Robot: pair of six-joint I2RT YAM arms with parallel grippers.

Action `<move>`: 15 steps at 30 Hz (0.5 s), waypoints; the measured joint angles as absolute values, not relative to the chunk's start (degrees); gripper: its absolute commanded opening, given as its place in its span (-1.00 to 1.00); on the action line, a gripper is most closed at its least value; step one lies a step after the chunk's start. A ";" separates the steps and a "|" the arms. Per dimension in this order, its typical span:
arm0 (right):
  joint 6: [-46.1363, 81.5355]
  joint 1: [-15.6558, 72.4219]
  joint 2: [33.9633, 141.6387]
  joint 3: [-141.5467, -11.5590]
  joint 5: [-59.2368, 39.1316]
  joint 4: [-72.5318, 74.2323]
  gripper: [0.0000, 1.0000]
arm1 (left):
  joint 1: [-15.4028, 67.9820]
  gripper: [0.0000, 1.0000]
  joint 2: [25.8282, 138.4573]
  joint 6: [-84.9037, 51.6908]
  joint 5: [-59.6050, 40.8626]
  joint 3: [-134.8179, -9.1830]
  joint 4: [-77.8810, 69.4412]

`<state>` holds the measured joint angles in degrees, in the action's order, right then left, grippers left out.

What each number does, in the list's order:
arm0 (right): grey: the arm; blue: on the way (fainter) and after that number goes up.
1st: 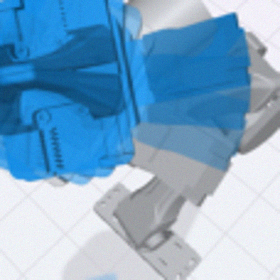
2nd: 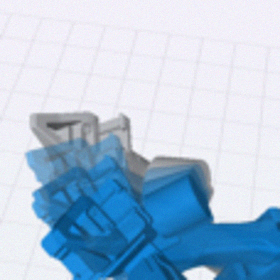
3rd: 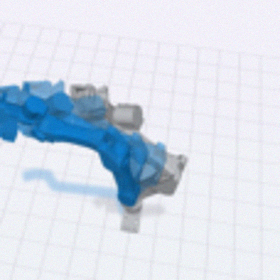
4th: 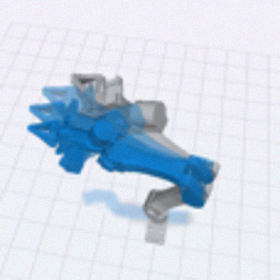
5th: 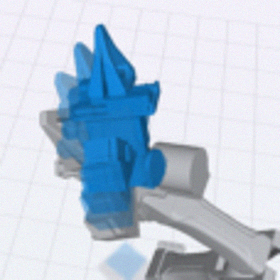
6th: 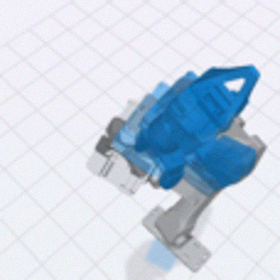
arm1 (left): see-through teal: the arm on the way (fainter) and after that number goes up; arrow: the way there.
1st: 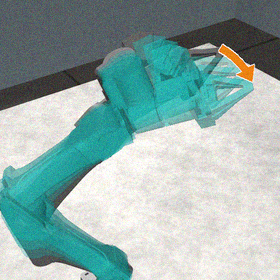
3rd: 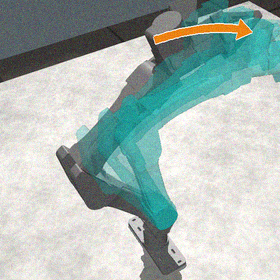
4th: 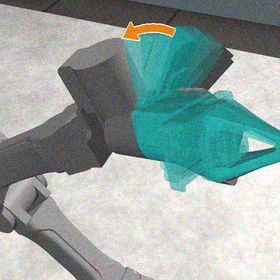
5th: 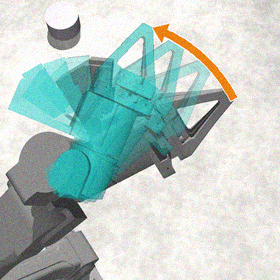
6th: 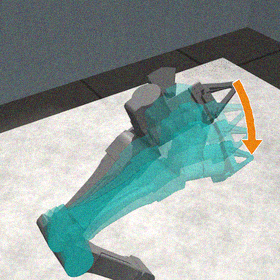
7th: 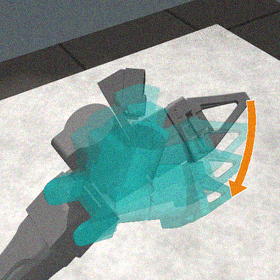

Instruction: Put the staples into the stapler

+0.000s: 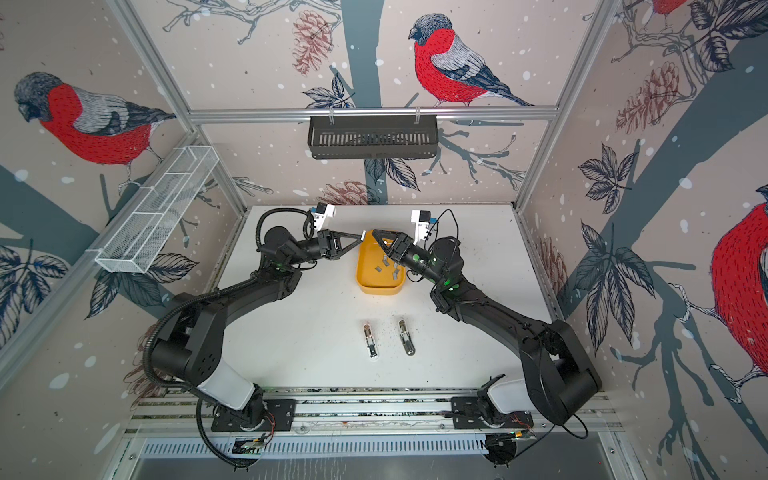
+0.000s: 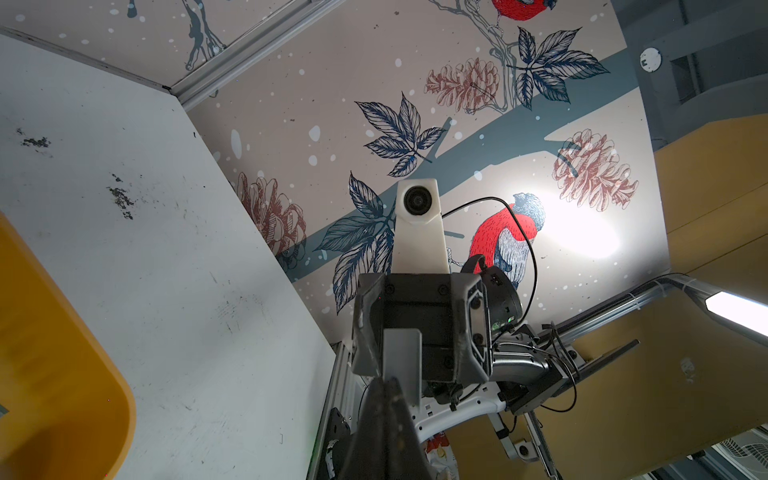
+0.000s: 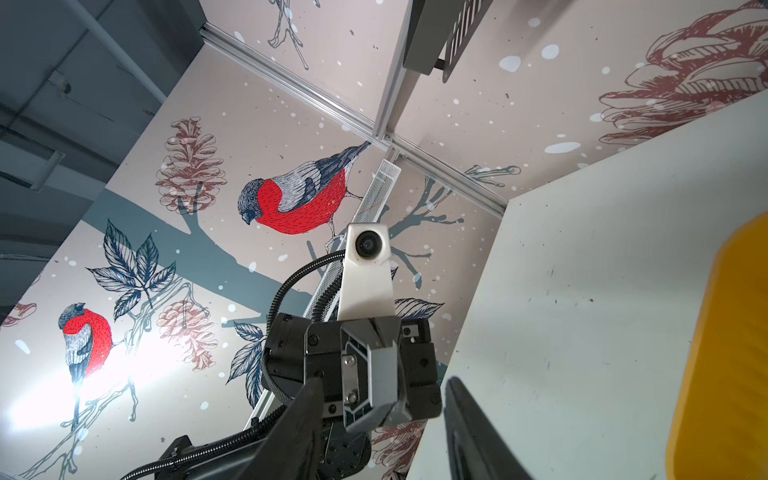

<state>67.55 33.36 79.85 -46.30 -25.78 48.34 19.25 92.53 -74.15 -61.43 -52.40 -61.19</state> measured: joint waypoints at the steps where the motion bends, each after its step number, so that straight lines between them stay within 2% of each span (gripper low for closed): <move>1: 67.70 33.45 80.20 -46.52 -25.78 48.58 -0.05 | 19.25 -1.00 92.62 -74.39 -61.43 -52.42 -61.21; 15: 69.04 34.52 83.48 -48.38 -25.76 51.48 -0.11 | 19.25 -1.00 93.51 -78.59 -61.43 -52.42 -62.37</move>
<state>69.04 34.52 83.48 -48.38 -25.76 51.48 19.25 93.51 -78.59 -61.43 -52.42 -62.37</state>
